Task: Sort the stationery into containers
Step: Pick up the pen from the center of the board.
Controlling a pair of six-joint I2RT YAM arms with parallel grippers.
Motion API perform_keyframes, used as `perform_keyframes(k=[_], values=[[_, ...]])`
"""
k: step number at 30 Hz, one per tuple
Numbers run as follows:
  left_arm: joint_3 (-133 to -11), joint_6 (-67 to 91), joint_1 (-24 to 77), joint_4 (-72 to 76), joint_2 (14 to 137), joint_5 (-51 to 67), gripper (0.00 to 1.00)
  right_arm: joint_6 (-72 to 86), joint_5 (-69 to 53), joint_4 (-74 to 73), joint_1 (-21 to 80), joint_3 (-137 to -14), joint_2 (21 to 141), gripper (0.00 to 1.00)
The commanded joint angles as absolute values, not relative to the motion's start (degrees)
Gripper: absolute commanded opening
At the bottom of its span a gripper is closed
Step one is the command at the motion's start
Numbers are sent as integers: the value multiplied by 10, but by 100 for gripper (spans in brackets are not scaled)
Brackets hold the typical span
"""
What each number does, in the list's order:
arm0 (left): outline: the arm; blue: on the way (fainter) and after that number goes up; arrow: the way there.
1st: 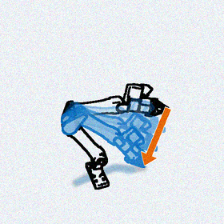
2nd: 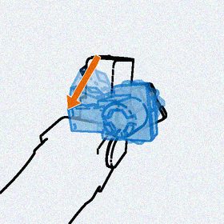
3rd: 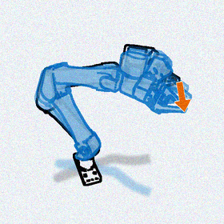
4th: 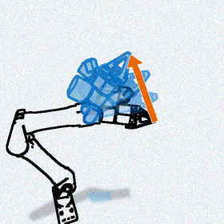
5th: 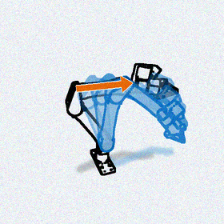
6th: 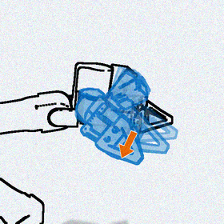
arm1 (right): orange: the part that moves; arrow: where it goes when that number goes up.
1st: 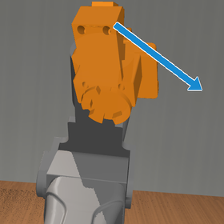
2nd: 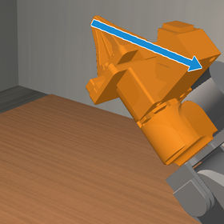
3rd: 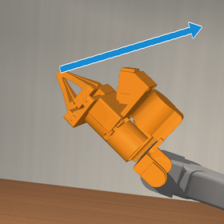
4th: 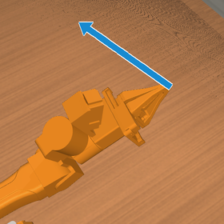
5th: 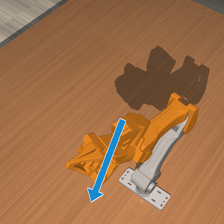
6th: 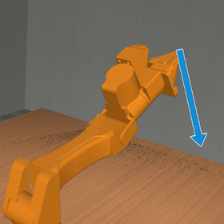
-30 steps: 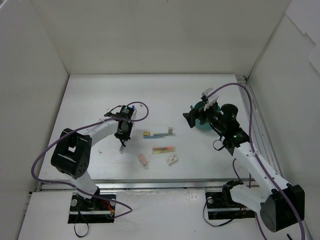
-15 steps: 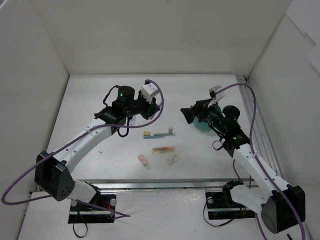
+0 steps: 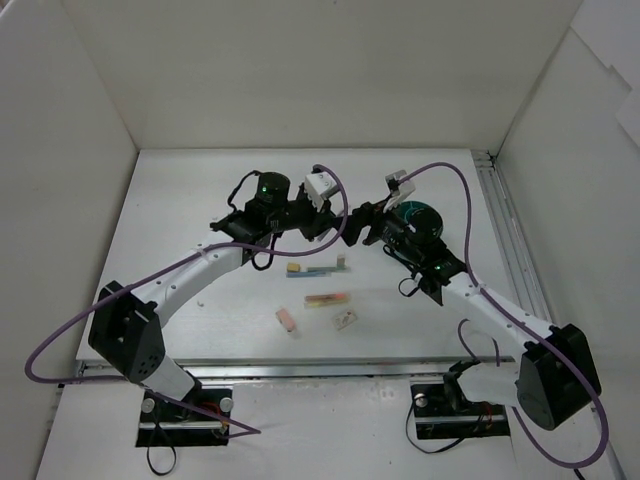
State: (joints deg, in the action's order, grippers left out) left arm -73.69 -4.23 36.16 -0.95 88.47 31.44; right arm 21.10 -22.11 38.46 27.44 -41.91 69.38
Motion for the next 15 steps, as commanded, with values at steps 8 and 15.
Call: perform_keyframes(k=[8,15], values=[[-746,-33,379,68,849,341,0,221,-106,473,323,-469,728,20],[-750,-25,379,30,841,313,48,154,-54,472,324,-461,701,0]])
